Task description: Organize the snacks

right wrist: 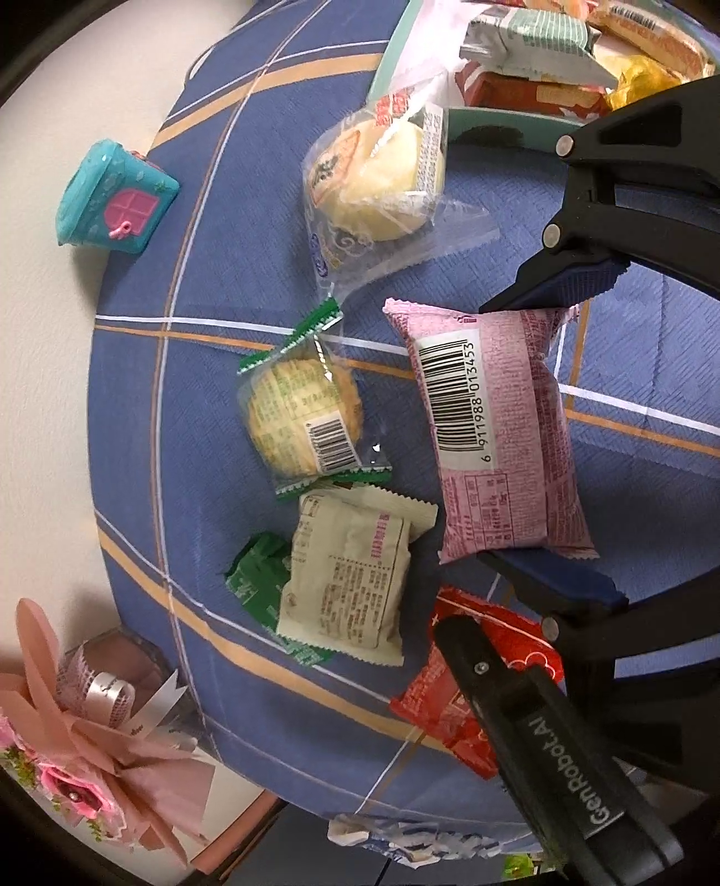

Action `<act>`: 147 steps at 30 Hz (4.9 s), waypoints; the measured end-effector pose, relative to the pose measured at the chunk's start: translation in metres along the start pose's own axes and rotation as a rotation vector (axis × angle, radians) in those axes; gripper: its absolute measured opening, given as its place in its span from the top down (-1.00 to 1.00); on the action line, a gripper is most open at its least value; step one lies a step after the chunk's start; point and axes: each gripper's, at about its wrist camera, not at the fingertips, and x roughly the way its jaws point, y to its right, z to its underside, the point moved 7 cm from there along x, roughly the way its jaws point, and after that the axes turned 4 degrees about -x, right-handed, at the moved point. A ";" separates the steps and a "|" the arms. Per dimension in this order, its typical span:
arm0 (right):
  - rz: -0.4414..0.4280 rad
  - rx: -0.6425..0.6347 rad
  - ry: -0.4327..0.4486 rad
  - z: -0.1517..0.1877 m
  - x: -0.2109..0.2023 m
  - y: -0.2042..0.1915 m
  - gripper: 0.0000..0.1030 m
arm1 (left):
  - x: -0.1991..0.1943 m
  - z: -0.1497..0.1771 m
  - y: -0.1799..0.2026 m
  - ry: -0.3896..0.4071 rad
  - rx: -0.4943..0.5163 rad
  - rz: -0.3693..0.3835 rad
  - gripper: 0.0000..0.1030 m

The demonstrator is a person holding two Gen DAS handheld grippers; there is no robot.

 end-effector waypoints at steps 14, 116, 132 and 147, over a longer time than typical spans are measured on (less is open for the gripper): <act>-0.016 0.028 0.115 -0.016 -0.058 0.023 -0.54 | -0.057 -0.008 0.021 0.130 0.010 0.015 -0.17; 0.139 0.481 0.137 0.055 -0.116 0.303 -1.00 | -0.049 0.055 0.173 0.252 0.250 -0.202 -0.78; 0.148 0.333 0.145 0.029 -0.115 0.205 -1.00 | -0.075 0.025 0.087 0.248 0.066 -0.209 -1.00; 0.110 0.210 0.134 0.008 -0.093 0.129 -1.00 | -0.096 -0.009 0.017 0.250 -0.031 -0.205 -1.00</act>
